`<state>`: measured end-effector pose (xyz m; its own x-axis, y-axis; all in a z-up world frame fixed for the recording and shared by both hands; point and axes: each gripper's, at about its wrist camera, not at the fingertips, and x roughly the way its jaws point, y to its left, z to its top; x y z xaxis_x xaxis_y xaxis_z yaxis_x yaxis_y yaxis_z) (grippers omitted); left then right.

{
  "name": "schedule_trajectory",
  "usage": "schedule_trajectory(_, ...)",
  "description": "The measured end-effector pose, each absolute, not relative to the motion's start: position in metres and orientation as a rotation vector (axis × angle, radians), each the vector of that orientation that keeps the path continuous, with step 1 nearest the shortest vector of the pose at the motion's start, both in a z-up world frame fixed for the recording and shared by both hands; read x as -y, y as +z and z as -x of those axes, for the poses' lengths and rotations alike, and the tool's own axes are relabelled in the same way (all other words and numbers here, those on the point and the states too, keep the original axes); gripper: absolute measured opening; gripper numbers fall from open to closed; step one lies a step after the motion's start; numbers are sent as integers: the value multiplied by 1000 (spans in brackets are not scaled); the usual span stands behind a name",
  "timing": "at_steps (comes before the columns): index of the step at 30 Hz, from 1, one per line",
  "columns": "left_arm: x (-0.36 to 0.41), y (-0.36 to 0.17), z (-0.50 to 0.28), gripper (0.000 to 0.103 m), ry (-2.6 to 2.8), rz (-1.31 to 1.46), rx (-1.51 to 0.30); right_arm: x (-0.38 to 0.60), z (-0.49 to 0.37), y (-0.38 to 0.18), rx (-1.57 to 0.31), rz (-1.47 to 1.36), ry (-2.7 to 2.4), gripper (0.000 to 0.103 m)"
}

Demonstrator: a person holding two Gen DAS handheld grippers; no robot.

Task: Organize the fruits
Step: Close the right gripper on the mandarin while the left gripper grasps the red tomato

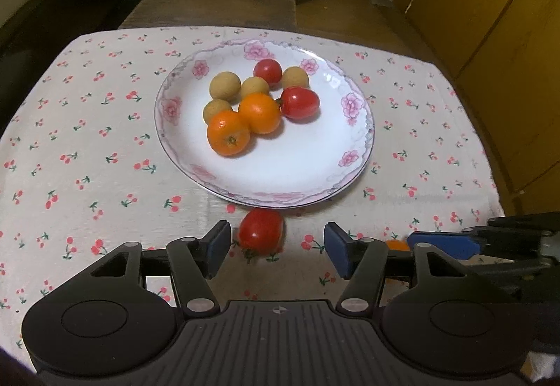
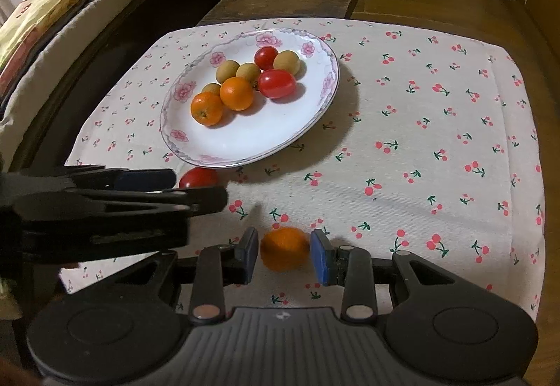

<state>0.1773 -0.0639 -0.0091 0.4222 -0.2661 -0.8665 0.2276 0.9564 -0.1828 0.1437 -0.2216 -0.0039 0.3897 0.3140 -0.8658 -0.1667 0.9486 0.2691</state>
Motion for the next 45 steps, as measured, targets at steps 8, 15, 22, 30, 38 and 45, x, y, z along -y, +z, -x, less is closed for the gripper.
schedule_trajectory(8,61,-21,-179,39,-264,10,-1123,223,-146,-7,-1135,-137,295,34)
schedule_trajectory(15,55,-16,-174,35,-274,12,-1121,221,-145,-7,-1145,-141,299,34)
schedule_trajectory(22,43,-9,-157,35,-287,8,-1123,214,-137,-3,-1158,-106,313,35)
schedule_trajectory(30,34,-8,-139,39,-305,33,-1147,216,-135,-6,-1177,-122,305,38)
schedule_trajectory(38,41,-7,-145,62,-311,53,-1132,214,-144,-11,-1182,-130,308,38)
schedule_trajectory(45,43,-13,-155,61,-289,58,-1139,213,-146,-16,-1190,-129,305,38)
